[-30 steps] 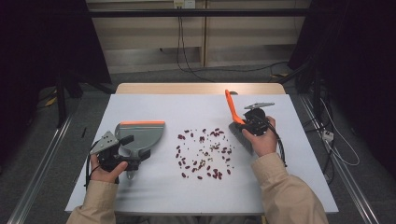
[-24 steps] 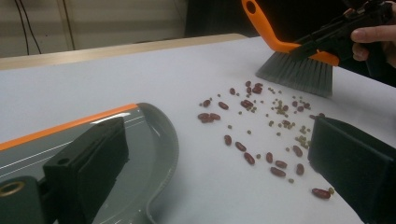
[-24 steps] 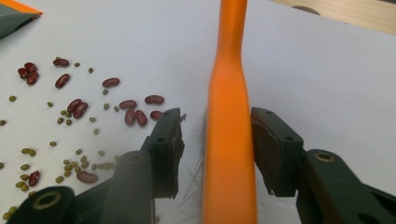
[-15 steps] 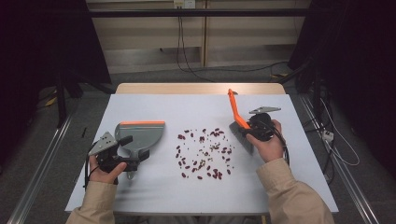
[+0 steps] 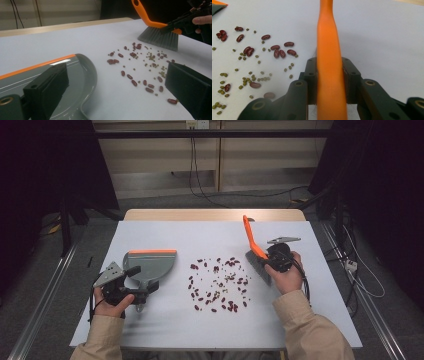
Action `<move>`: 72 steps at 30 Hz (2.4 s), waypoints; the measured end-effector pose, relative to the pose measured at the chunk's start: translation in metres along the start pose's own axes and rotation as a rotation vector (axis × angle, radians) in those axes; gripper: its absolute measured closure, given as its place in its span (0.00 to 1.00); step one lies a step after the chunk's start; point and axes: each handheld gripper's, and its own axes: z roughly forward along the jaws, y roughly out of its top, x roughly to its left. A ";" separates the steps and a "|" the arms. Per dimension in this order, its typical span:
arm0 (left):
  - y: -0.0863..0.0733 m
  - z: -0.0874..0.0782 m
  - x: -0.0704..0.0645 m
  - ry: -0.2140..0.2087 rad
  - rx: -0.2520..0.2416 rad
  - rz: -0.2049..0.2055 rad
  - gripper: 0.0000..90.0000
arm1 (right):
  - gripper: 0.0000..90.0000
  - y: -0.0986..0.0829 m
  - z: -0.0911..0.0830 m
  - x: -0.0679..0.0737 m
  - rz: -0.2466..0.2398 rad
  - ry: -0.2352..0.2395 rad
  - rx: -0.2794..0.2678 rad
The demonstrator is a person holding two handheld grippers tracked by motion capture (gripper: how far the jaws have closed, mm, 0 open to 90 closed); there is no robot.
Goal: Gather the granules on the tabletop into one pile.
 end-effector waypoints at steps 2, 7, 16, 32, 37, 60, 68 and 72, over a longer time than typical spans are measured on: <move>0.000 0.000 0.000 0.000 0.002 0.001 0.05 | 0.79 0.001 -0.001 0.000 -0.002 -0.002 0.014; 0.000 -0.001 0.001 0.001 -0.003 -0.002 0.05 | 0.80 0.002 -0.002 0.002 0.010 -0.010 0.026; 0.000 0.000 0.002 0.003 -0.007 -0.007 0.05 | 0.80 0.012 0.000 -0.003 -0.014 0.030 -0.062; -0.001 -0.002 0.007 0.008 -0.007 -0.019 0.05 | 0.80 0.047 0.051 0.006 -0.281 0.000 -0.089; -0.002 -0.001 0.008 0.009 0.004 -0.019 0.05 | 0.80 0.043 0.057 0.014 -0.372 0.045 -0.060; -0.002 0.000 0.005 0.008 0.007 -0.012 0.05 | 0.79 0.012 0.024 0.041 -0.467 0.230 -0.035; -0.002 0.000 0.005 0.009 0.009 -0.005 0.05 | 0.79 0.005 0.016 0.050 -0.501 0.254 -0.032; -0.001 0.000 0.004 0.009 0.006 -0.008 0.05 | 0.79 0.002 0.013 0.054 -0.510 0.266 -0.035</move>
